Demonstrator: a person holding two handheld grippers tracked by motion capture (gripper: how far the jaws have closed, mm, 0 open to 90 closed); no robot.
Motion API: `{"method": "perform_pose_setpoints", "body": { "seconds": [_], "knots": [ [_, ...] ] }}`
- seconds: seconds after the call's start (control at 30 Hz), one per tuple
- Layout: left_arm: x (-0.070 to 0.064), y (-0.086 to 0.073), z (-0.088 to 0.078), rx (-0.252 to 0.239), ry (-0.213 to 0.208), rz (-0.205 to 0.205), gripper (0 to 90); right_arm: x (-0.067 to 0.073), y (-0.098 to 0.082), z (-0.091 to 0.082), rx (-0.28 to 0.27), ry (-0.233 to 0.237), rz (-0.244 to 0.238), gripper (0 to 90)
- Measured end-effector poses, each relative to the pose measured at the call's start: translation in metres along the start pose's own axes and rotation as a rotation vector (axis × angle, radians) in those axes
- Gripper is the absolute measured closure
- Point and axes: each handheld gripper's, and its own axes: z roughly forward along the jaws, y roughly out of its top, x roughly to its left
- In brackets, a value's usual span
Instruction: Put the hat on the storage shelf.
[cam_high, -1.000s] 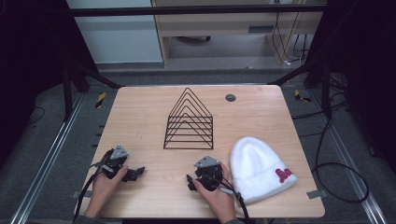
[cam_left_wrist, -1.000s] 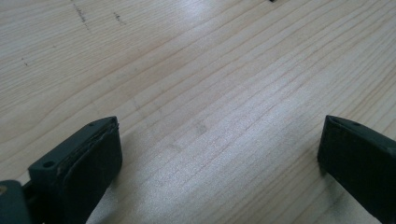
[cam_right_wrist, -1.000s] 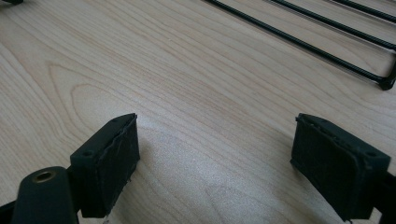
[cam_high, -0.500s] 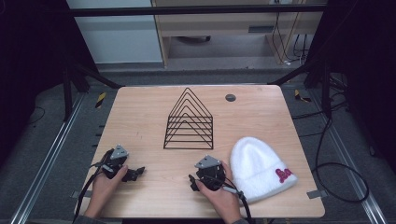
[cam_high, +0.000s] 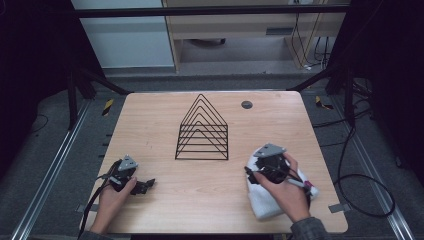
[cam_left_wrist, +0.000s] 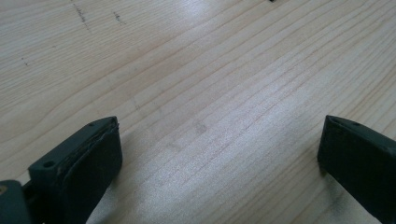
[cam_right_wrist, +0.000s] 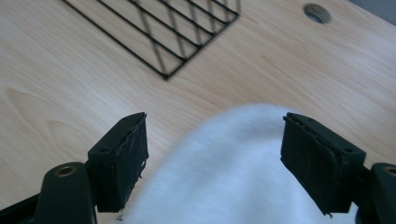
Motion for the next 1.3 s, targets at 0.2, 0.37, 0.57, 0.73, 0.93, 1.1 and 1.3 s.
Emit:
{"method": "perform_pose_setpoints", "body": {
  "seconds": [0.2, 0.37, 0.57, 0.73, 0.93, 1.1, 1.3],
  "knots": [
    [0.000, 0.000, 0.000, 0.000, 0.000, 0.000, 0.0, -0.054, -0.014, -0.003, 0.058, -0.023, 0.078, 23.9],
    [0.000, 0.000, 0.000, 0.000, 0.000, 0.000, 0.0, -0.084, -0.017, 0.004, 0.124, -0.024, 0.089, 29.3],
    [0.000, 0.000, 0.000, 0.000, 0.000, 0.000, 0.0, -0.103, -0.017, 0.015, 0.163, -0.002, 0.104, 36.5],
    [0.000, 0.000, 0.000, 0.000, 0.000, 0.000, 0.0, -0.110, -0.019, 0.029, 0.199, 0.030, 0.109, 41.1],
    [0.000, 0.000, 0.000, 0.000, 0.000, 0.000, 0.0, -0.113, -0.017, 0.054, 0.243, 0.049, 0.118, 43.3],
    [0.000, 0.000, 0.000, 0.000, 0.000, 0.000, 0.0, -0.114, -0.018, 0.069, 0.265, 0.081, 0.137, 42.6],
    [0.000, 0.000, 0.000, 0.000, 0.000, 0.000, 0.0, -0.109, -0.019, 0.079, 0.300, 0.131, 0.129, 53.5]
  ]
}}
